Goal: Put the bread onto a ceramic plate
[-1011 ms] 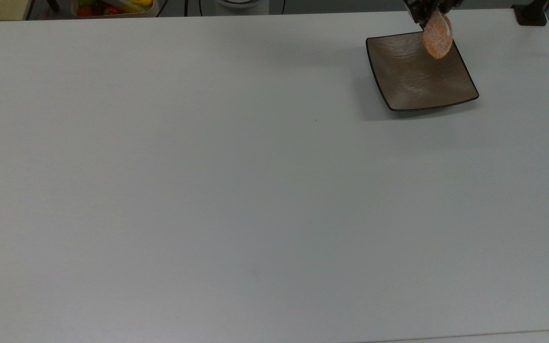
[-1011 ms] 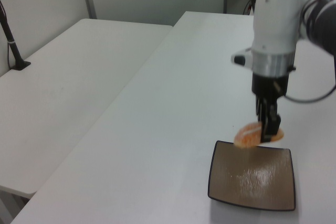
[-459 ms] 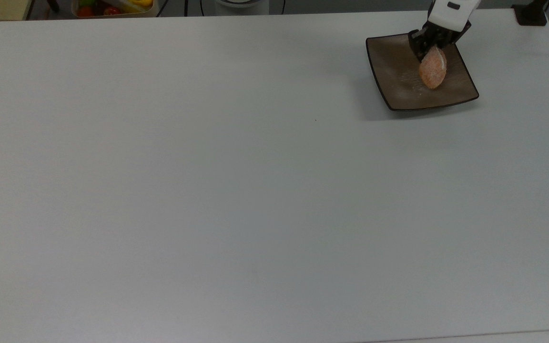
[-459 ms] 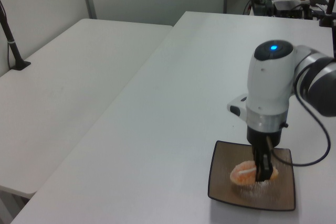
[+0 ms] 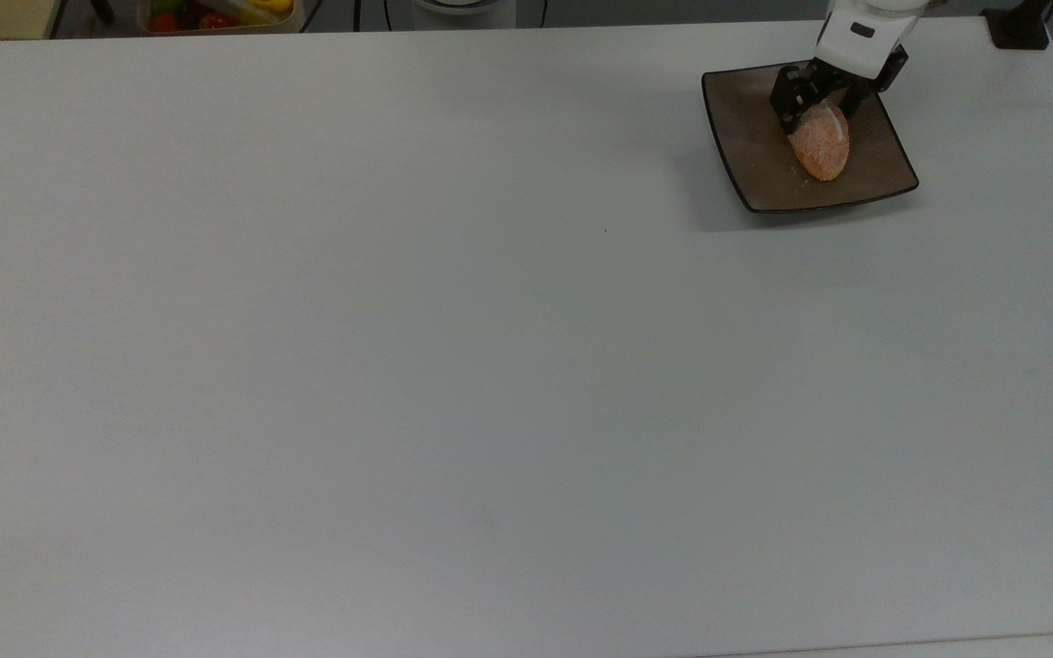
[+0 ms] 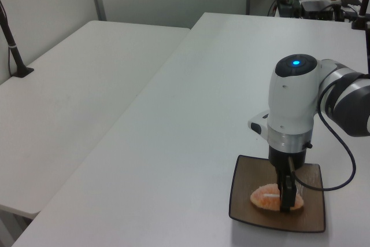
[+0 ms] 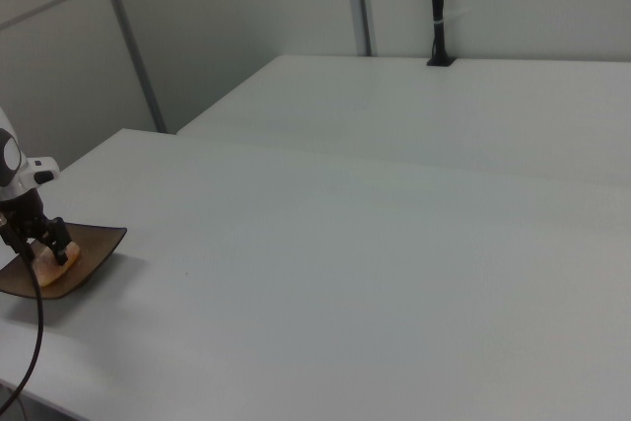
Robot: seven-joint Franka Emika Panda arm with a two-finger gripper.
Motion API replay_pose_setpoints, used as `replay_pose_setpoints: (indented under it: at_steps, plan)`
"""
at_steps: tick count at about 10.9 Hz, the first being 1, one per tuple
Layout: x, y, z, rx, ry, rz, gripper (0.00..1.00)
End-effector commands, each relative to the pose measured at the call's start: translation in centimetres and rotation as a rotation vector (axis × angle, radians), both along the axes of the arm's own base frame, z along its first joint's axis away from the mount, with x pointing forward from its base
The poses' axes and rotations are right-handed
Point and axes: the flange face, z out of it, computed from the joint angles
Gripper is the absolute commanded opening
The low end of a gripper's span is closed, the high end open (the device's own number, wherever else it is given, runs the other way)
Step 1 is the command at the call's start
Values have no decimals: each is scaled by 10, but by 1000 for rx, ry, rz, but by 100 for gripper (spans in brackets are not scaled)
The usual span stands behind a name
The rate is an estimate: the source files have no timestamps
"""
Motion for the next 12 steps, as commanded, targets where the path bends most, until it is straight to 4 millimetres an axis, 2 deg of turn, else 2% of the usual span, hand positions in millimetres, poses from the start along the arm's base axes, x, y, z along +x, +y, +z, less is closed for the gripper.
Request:
replay_pose_setpoints:
  at_steps: [1,3,4,6,9,10,12]
  plan:
    - [5,-3,21,17,-39,-37,100]
    - [10,-15,56,26,-56,-56,100]
    - [15,-25,81,31,-66,-76,100]
    - [23,-58,136,54,-103,-126,100]
    - [40,-141,227,72,-124,-272,100]
    - [45,-165,250,58,-113,-316,100]
    - [56,-225,279,57,-103,-430,100]
